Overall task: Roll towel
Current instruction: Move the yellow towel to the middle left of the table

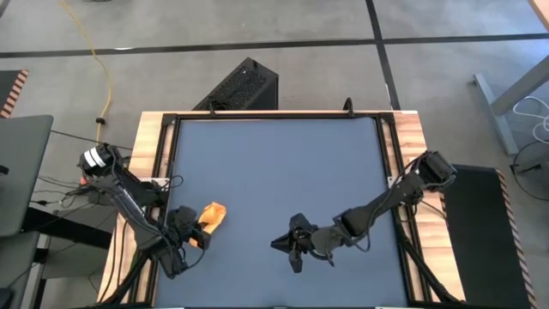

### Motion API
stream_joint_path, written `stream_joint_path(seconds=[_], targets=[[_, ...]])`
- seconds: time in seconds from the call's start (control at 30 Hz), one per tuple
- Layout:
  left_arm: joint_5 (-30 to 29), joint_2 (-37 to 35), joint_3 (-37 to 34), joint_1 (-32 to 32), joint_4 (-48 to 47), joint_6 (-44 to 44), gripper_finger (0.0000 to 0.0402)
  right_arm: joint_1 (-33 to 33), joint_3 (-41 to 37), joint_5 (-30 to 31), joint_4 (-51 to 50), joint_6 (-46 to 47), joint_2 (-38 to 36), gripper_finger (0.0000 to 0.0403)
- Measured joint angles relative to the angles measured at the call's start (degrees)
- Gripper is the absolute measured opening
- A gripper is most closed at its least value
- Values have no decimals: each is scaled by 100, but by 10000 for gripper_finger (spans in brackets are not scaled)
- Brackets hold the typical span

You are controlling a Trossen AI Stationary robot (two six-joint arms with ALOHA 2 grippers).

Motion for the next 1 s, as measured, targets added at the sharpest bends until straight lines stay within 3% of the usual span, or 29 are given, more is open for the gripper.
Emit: stream_joint_path(seconds=[1.0], targets=[[555,155,-125,91,-74,43,12,221,0,105,155,-42,240,62]])
